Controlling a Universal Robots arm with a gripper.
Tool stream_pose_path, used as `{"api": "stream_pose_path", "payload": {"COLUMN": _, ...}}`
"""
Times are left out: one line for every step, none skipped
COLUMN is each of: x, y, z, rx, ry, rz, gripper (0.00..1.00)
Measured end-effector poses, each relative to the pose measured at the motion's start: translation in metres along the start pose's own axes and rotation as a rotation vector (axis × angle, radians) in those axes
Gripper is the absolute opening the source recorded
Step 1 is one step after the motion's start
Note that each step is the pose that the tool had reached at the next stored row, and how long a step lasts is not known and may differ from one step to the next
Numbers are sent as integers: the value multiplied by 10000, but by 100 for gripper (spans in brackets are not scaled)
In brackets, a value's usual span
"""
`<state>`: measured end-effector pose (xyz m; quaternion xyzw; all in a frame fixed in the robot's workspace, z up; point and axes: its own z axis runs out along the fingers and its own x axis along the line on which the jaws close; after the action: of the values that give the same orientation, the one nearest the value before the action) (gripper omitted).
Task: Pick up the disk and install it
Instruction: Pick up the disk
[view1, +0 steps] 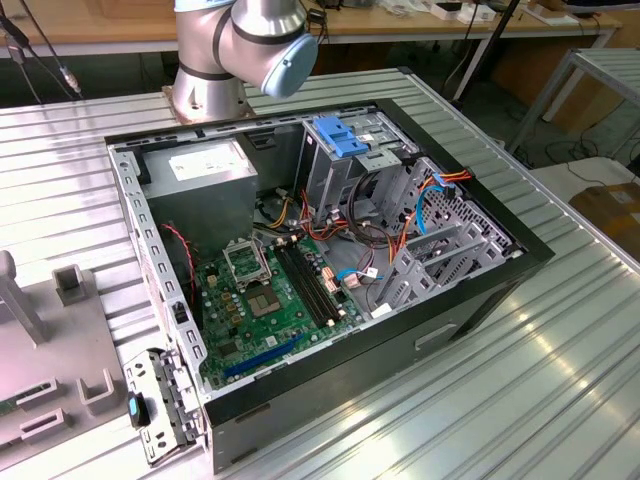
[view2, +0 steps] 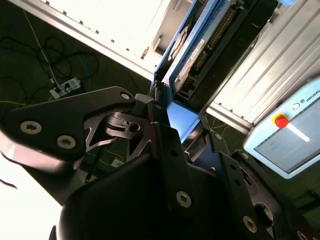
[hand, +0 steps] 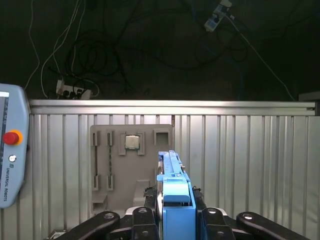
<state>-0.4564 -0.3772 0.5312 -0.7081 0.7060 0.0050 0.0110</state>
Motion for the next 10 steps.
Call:
{"api": "stream_pose_path", "payload": {"x": 0, "y": -14, "z": 3, "rx": 0, "ry": 0, "rz": 1, "gripper": 37}}
{"api": "stream_pose_path", "payload": {"x": 0, "y": -19, "z": 5, "rx": 0, "ry": 0, "rz": 1, "gripper": 37}}
{"api": "stream_pose_path", "payload": {"x": 0, "y": -29, "z": 7, "rx": 0, "ry": 1, "rz": 1, "gripper": 37}}
{"api": "stream_pose_path", "payload": {"x": 1, "y": -37, "z": 8, "rx": 0, "ry": 0, "rz": 0, "gripper": 37}}
{"api": "stream_pose_path", "payload": {"x": 0, "y": -41, "z": 9, "rx": 0, "ry": 0, "rz": 1, "gripper": 37}}
{"api": "stream_pose_path", "payload": {"x": 0, "y": -49, "z": 13, "rx": 2, "ry": 0, "rz": 1, "gripper": 37}}
{"api": "stream_pose_path", "payload": {"x": 0, "y": -59, "z": 17, "rx": 2, "ry": 0, "rz": 1, "gripper": 37}}
{"api": "stream_pose_path", "payload": {"x": 0, "y": -64, "z": 19, "rx": 3, "ry": 1, "rz": 1, "gripper": 37}}
{"api": "stream_pose_path", "payload": {"x": 1, "y": -70, "z": 21, "rx": 3, "ry": 1, "rz": 1, "gripper": 37}}
{"api": "stream_pose_path", "payload": {"x": 1, "y": -77, "z": 24, "rx": 5, "ry": 0, "rz": 1, "gripper": 37}}
